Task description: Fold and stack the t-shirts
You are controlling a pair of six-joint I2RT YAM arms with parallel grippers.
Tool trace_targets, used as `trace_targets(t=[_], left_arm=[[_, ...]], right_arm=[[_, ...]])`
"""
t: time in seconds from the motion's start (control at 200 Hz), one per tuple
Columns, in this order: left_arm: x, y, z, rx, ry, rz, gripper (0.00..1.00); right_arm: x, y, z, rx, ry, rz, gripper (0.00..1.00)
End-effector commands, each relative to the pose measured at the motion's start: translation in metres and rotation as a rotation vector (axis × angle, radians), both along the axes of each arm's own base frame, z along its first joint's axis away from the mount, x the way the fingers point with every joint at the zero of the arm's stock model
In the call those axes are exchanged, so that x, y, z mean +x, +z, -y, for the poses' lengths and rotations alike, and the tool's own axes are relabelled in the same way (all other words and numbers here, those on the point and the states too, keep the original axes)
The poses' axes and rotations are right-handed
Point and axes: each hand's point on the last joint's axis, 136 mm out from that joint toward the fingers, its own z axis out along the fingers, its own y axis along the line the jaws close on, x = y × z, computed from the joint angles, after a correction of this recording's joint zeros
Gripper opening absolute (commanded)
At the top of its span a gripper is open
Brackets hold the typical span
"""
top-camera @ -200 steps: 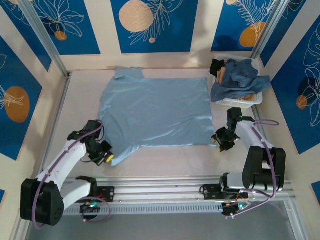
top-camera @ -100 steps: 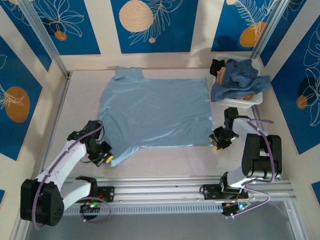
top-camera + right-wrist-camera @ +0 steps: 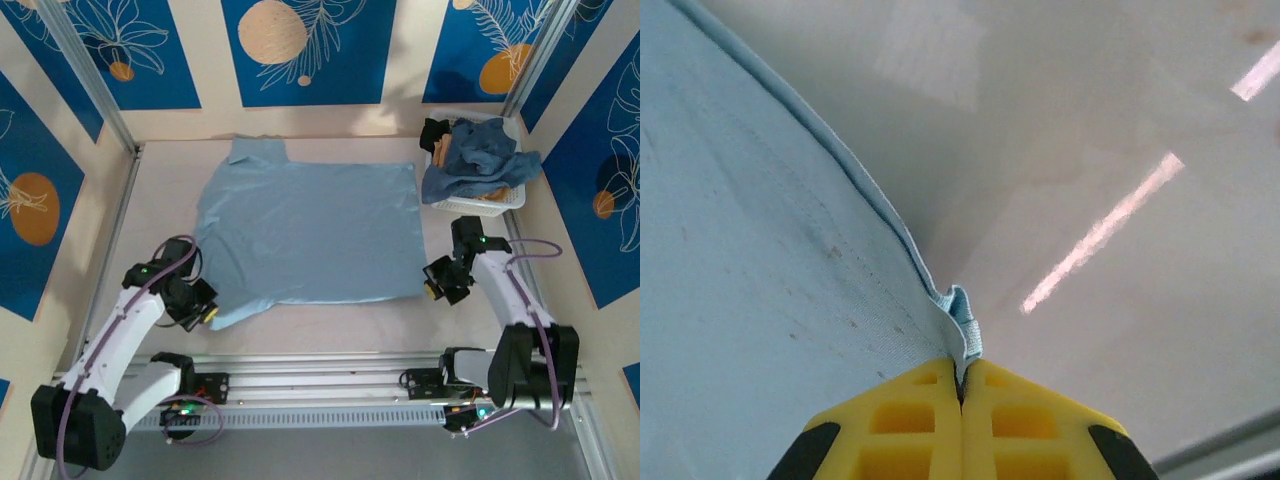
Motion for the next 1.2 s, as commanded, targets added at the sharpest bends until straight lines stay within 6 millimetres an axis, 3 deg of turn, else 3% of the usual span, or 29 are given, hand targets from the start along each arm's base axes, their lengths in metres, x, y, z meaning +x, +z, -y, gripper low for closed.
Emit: trace_targets(t=[0.0, 0.14, 0.22, 0.485, 0.725, 0.91, 1.195], left_arm=[[-0.011, 0.005, 0.0, -0.001, 0.0, -0.019, 0.0], [0.007, 0.0, 0.016, -0.079, -0.047, 0.046, 0.0], [0.019, 0.005, 0.016, -0.059, -0.062, 0.063, 0.0], [0.086, 0.061, 0.008, 0.07, -0.133, 0.201, 0.0], [0.154, 0.07, 0.007, 0.184, -0.227, 0.157, 0.0], [0.213, 0.06, 0.004, 0.281, -0.306, 0.13, 0.0], [0.274, 0.029, -0.006, 0.344, -0.353, 0.092, 0.0]], right_arm=[[-0.039, -0.003, -0.004, -0.007, 0.021, -0.121, 0.0], [-0.047, -0.021, -0.008, -0.008, 0.031, -0.181, 0.0], [-0.043, -0.021, -0.007, -0.016, 0.036, -0.194, 0.0], [-0.012, 0.002, -0.005, -0.03, 0.035, -0.159, 0.0], [0.025, 0.015, -0.004, -0.014, -0.003, -0.155, 0.0], [0.062, 0.017, 0.004, -0.029, -0.02, -0.162, 0.0], [0.116, -0.004, 0.016, -0.072, -0.021, -0.181, 0.0]])
